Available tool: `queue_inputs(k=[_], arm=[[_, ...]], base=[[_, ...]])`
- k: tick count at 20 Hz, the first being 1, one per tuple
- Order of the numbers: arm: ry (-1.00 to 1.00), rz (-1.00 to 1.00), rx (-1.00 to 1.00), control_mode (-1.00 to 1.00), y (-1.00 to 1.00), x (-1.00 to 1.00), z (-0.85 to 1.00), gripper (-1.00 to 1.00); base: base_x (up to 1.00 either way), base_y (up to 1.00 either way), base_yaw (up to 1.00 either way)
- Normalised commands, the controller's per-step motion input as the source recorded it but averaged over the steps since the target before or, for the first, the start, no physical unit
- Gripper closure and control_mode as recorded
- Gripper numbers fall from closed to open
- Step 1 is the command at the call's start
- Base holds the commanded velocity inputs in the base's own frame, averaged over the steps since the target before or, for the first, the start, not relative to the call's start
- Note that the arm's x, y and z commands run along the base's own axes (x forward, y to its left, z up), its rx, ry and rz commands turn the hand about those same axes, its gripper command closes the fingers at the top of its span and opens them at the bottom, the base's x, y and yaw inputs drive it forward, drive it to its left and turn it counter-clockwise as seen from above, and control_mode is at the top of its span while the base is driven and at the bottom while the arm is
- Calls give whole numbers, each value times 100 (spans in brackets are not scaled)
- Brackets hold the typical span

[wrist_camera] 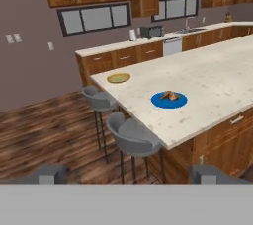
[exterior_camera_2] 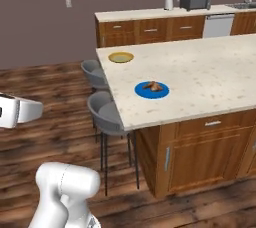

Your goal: Transport the chicken drumstick and eggplant to the fridge. Place the chicken drumstick on the rack containing meat and place the eggplant on the rack containing the vegetable, ensuring meats and vegetables are on different racks.

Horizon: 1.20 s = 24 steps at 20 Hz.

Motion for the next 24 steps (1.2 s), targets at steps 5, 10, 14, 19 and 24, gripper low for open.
queue_inputs(k=[5,10,14,19,24], arm=[[0,0,0,100,0,0,0,-100],[0,0,0,100,0,0,0,-100],[0,0,0,100,0,0,0,-100],[0,0,0,100,0,0,0,-100],[0,0,0,100,0,0,0,-100]], base=[[76,94,-54],[83,80,-66],[23,96,-58],[51,68,-45],[100,-12,-29]])
